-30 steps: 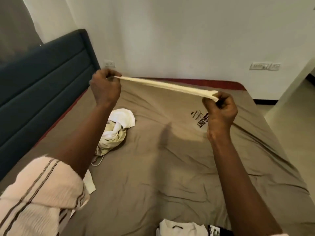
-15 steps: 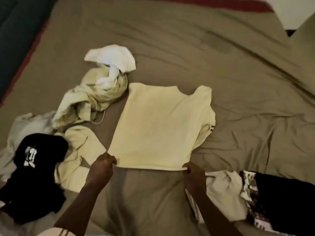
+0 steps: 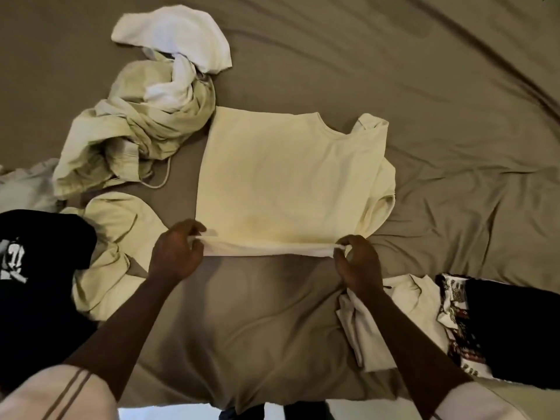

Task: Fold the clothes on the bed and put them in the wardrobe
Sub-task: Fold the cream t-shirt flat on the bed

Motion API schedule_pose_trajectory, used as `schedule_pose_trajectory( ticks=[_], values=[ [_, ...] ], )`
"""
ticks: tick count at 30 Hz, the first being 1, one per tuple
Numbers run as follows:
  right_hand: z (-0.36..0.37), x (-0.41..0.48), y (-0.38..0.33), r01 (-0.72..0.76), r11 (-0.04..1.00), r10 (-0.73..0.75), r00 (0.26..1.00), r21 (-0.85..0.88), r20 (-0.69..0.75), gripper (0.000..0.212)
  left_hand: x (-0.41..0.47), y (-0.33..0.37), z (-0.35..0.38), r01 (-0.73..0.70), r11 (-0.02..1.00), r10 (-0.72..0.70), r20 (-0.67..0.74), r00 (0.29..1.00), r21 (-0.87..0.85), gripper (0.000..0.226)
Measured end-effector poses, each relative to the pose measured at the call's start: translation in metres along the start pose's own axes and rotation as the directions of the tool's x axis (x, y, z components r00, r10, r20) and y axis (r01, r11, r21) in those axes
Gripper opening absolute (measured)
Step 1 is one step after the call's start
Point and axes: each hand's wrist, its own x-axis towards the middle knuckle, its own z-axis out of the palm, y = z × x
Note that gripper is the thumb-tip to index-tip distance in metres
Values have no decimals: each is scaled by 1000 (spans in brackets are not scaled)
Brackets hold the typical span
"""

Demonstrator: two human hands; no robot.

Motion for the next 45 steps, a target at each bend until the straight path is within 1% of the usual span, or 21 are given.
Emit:
schedule_pose_trajectory(
  ticks=[2, 4, 6, 8, 10, 12, 15, 17, 23, 26, 28, 31, 33, 35, 37, 38, 41, 42, 43, 44, 45],
  values=[
    [4, 32, -7, 2, 999, -3, 1000, 48, 21, 4, 32, 3, 8, 81, 994, -84, -45, 995, -80, 34],
    [14, 61, -10, 9, 998, -11, 999, 61, 34, 20, 60, 2, 21, 141, 978, -156, -88, 984, -154, 38],
    [25, 84, -13, -25, 999, 25, 999, 41, 21, 38, 75, -1, 34, 211, 949, -248, -143, 958, -233, 45],
    [40, 97, -8, -138, 990, 138, 990, -5, 41, 46, 80, -10, 52, 316, 918, -361, -179, 915, -239, 45],
    [57, 100, 1, -240, 970, 241, 969, -32, 56, 40, 77, -20, 73, 408, 894, -437, -152, 887, -186, 39],
    [72, 98, 7, -224, 972, 223, 974, -75, -22, 29, 72, -29, 90, 426, 894, -444, -151, 883, -135, 35],
    [84, 96, 10, -53, 998, 43, 969, -38, -244, 25, 71, -34, 102, 393, 914, -405, -240, 882, -98, 26],
    [89, 99, 12, 21, 1000, -26, 946, -17, -322, 25, 74, -35, 104, 336, 936, -351, -296, 889, -100, 20],
    [93, 111, 25, 87, 995, -96, 935, -42, -341, 26, 76, -36, 101, 281, 955, -296, -315, 902, -95, 16],
    [96, 117, 25, 122, 988, -148, 935, -98, -324, 27, 76, -31, 101, 269, 957, -288, -353, 890, -103, 24],
    [100, 121, 24, 113, 987, -141, 947, -113, -288, 27, 80, -30, 105, 283, 957, -286, -355, 890, -62, 34],
    [106, 128, 17, 21, 995, -48, 960, -98, -276, 30, 89, -29, 112, 371, 928, -355, -350, 867, -24, 42],
    [108, 128, 11, -35, 999, 21, 949, -41, -314, 29, 94, -26, 114, 411, 906, -415, -400, 817, -99, 42],
    [107, 123, 5, -34, 999, 40, 919, 23, -392, 27, 96, -18, 114, 380, 901, -434, -482, 761, -210, 41],
    [109, 118, 2, -35, 996, 68, 907, 87, -415, 24, 98, -12, 115, 326, 914, -406, -540, 737, -242, 37],
    [110, 116, 1, -43, 995, 77, 915, 95, -397, 24, 99, -10, 116, 322, 923, -384, -538, 750, -209, 36],
    [110, 120, -8, -98, 994, 65, 908, -59, -413, 32, 109, -8, 116, 396, 915, -375, -512, 773, -72, 38],
    [107, 123, -16, -88, 994, 49, 899, -69, -435, 35, 113, -7, 114, 345, 938, -308, -542, 782, -34, 39],
    [103, 126, -27, -42, 999, 26, 900, -28, -435, 37, 116, -4, 110, 237, 972, -190, -580, 793, 6, 40],
    [100, 139, -43, 44, 998, -16, 904, 55, -427, 37, 130, 5, 106, 90, 995, -44, -611, 791, 46, 40],
    [94, 152, -56, 110, 978, -35, 924, 178, -381, 37, 142, 12, 101, -43, 998, 63, -595, 801, 48, 38]
  ],
)
